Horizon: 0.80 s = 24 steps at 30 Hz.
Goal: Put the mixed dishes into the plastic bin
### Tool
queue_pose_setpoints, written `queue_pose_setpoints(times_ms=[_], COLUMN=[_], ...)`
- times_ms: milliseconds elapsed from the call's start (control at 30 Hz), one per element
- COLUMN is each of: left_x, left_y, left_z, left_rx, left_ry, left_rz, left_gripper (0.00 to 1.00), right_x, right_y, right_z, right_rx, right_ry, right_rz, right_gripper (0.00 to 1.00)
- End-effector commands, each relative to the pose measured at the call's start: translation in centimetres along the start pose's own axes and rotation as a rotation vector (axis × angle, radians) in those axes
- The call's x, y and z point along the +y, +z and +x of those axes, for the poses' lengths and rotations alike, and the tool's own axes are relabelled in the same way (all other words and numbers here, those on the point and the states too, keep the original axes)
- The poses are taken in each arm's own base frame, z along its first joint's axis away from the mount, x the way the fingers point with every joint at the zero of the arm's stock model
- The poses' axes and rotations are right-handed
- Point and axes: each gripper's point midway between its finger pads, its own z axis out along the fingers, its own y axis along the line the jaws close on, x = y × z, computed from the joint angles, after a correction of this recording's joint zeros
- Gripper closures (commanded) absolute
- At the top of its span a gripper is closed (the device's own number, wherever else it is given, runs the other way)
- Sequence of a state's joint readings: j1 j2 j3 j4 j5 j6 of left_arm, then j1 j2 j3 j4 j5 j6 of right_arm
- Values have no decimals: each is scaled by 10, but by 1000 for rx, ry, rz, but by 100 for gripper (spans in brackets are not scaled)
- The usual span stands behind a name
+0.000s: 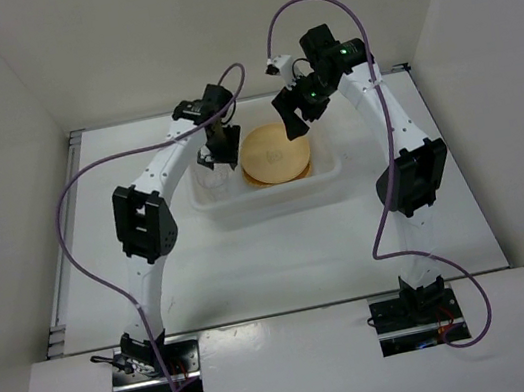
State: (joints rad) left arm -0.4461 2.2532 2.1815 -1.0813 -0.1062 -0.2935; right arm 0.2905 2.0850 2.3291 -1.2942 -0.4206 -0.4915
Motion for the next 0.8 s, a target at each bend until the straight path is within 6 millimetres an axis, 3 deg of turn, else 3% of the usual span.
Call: queue_pose_setpoints(times_ms=[0,33,100,133,167,200,300,367,433,467,533,567,600,667,700,733,767], left_x=[1,5,0,1,1,1,10,29,41,61,68,68,63,62,55,51,57], left_y=[-69,-84,-131,-148,-182,-206,-253,-266,-251,-250,-252,-234,-251,-249,-290,-243,-279], left_z=[-51,-62,-91,-101,-120,-126,-138,-131,-114,-107,-85,-72,-67,-58,-67,-45,-33], left_rx=[-236,-290,-437,-490,-599,-658,-789,-798,-721,-719,-682,-622,-661,-675,-820,-733,-838], left_ry=[-36,-74,-122,-132,-167,-177,-237,-291,-350,-408,-470,-458,-472,-482,-522,-468,-481], left_rz=[-24,-43,-18,-12,12,30,30,-5,-78,-184,-266,-319,-298,-292,-155,-167,-83], left_gripper=[34,19,4,2,0,0,0,0,0,0,0,0,0,0,0,0,0], right_x=[6,6,4,4,2,-1,-10,-31,-44,-46,-50,-47,-48,-52,-54,-56,-55], right_y=[-15,-15,-17,-20,-20,-23,-33,-46,-50,-56,-70,-76,-79,-88,-89,-92,-93], right_z=[-6,-6,-9,-12,-11,-12,-18,-28,-29,-32,-35,-37,-37,-28,-26,-20,-16], right_rx=[-21,-21,-26,-36,-31,-32,-47,-73,-75,-85,-105,-114,-119,-98,-96,-77,-71], right_ry=[-30,-21,-25,-30,-29,-33,-36,-19,1,-2,6,-2,9,17,19,24,26], right_rz=[27,27,40,45,56,76,146,278,356,381,435,453,473,525,542,566,574], right_gripper=[17,16,14,13,13,10,8,7,7,7,7,7,7,7,7,7,7])
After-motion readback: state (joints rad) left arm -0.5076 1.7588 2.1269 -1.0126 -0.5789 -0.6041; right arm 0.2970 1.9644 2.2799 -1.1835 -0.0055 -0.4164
